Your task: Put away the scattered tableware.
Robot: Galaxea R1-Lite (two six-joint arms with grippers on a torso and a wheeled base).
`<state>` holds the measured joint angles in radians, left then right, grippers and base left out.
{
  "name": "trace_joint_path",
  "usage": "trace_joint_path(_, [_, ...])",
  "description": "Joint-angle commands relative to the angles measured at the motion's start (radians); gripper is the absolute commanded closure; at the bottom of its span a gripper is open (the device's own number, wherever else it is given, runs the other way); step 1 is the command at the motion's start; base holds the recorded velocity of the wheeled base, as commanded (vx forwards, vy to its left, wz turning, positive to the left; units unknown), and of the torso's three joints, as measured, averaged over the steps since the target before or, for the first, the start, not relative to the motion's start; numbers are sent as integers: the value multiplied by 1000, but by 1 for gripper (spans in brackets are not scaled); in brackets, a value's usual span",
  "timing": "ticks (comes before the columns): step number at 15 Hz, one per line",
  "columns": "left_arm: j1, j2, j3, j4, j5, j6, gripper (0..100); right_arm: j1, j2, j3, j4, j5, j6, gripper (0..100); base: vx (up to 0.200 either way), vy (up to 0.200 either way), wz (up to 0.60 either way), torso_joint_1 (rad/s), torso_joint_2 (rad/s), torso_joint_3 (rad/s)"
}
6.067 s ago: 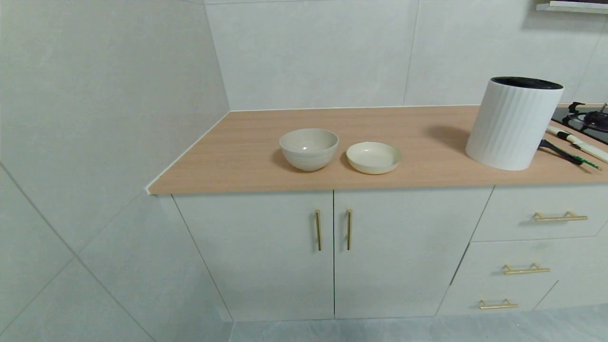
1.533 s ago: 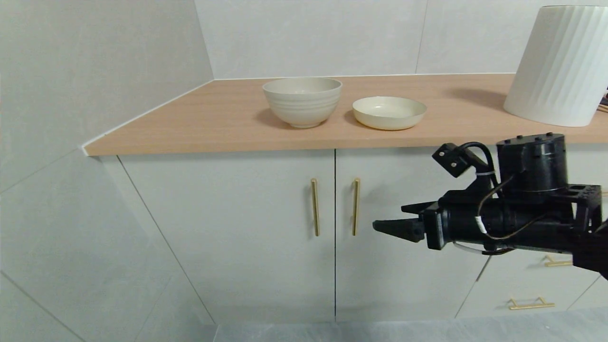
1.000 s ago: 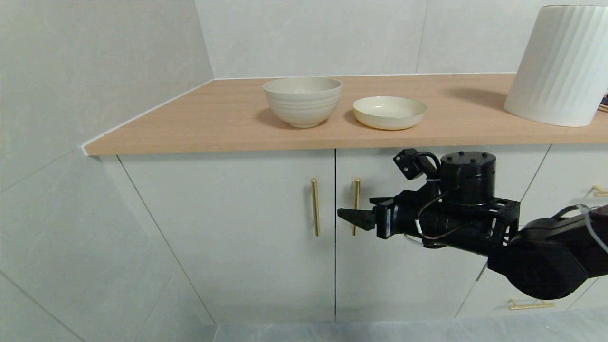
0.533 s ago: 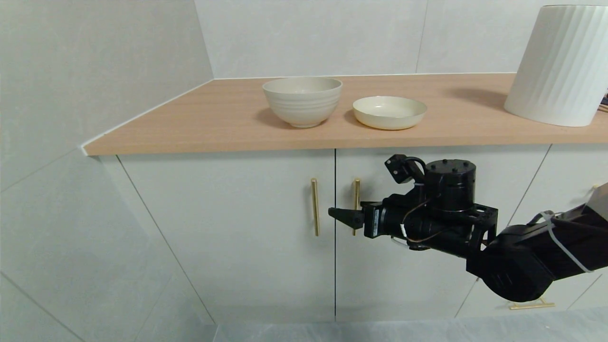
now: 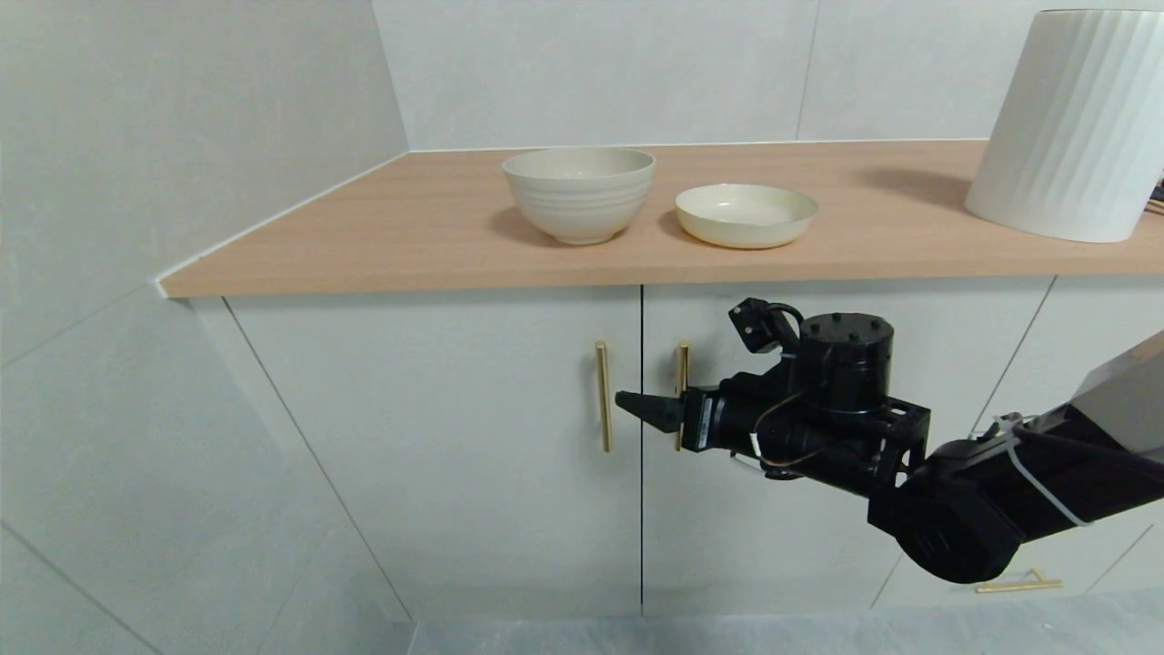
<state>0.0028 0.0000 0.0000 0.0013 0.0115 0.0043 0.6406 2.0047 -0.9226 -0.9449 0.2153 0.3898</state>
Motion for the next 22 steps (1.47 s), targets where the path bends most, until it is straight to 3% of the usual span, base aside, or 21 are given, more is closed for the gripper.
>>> trace_joint_path(1, [0, 0, 0, 0, 1, 0, 0, 7, -3, 5, -2, 1, 1, 0, 0, 0, 0, 0, 0, 0])
trace_joint_path(11, [0, 0, 0, 0, 1, 0, 0, 31, -96, 88, 6, 82, 3, 0, 0, 0, 0, 0, 0, 0])
trace_joint_path(19, [0, 0, 0, 0, 1, -1, 0, 73, -379, 375, 40, 253, 1, 0, 0, 0, 0, 0, 0, 0])
trace_joint_path(21, [0, 0, 0, -1, -1, 16, 0, 79, -392, 396, 41, 254, 0, 0, 0, 0, 0, 0, 0, 0])
trace_joint_path(22, [0, 0, -3, -3, 1, 40, 0, 79, -396, 399, 41, 254, 0, 0, 0, 0, 0, 0, 0, 0])
